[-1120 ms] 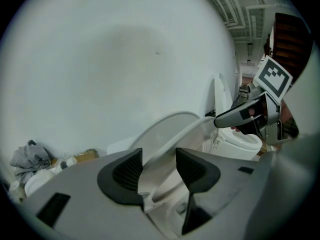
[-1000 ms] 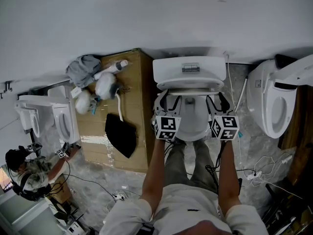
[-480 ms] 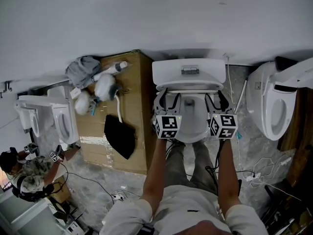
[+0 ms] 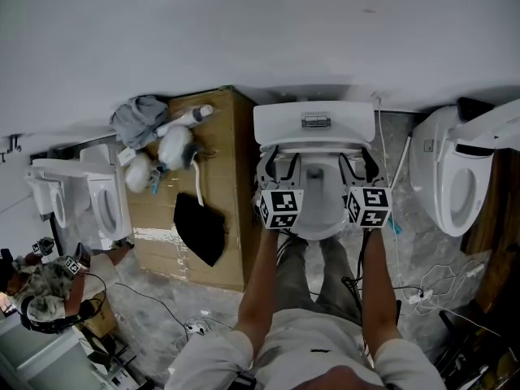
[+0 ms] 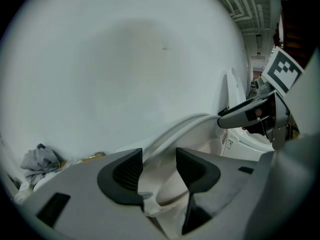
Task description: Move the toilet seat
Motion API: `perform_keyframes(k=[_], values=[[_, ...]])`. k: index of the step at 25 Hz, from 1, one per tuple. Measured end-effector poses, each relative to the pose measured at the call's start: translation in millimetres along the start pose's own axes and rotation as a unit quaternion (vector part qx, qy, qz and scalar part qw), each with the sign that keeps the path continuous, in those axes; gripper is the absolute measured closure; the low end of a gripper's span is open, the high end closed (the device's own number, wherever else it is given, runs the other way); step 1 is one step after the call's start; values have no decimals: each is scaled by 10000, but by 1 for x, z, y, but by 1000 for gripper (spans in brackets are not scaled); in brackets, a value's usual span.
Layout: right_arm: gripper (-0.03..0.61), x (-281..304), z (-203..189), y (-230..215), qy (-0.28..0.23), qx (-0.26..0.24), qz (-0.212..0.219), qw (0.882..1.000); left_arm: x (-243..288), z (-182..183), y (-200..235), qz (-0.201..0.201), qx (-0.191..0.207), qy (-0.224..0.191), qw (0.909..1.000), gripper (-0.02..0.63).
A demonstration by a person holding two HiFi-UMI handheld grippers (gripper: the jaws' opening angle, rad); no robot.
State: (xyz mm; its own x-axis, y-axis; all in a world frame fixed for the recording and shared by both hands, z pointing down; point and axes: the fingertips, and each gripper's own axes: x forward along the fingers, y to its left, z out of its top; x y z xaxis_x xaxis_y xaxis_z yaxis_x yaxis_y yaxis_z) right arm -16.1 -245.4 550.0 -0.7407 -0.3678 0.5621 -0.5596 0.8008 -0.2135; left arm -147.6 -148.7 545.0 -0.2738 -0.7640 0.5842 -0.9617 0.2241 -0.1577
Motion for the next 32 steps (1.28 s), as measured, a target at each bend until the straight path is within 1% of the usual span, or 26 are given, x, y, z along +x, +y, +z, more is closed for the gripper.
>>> perform_keyframes(k=[6, 10, 15, 21, 25, 29, 32], values=[[321, 2, 6, 2, 67, -407, -83, 9991, -2, 3, 1, -16, -74, -19, 10000, 402], [321, -8, 11, 6, -54, -350, -74, 9993, -10, 10, 0, -64, -121, -116, 9998, 402], [321, -22, 23, 17, -167, -415, -18, 9990, -25, 23, -2, -162, -167, -259, 9994, 403], [321, -55, 49, 44, -495, -597, 128, 9969, -56, 42, -7, -500, -305, -570, 9967, 405], [322, -84, 58, 65, -662, -687, 120, 9954, -82, 53, -7, -691, -452, -781, 9935, 418], [322, -118, 57, 85, -739, -685, 45, 9949, -116, 59, -11, -883, -486, -952, 9903, 429], [322, -142, 52, 100, -739, -736, -51, 9945, -142, 61, -16, -1044, -403, -1052, 9881, 433]])
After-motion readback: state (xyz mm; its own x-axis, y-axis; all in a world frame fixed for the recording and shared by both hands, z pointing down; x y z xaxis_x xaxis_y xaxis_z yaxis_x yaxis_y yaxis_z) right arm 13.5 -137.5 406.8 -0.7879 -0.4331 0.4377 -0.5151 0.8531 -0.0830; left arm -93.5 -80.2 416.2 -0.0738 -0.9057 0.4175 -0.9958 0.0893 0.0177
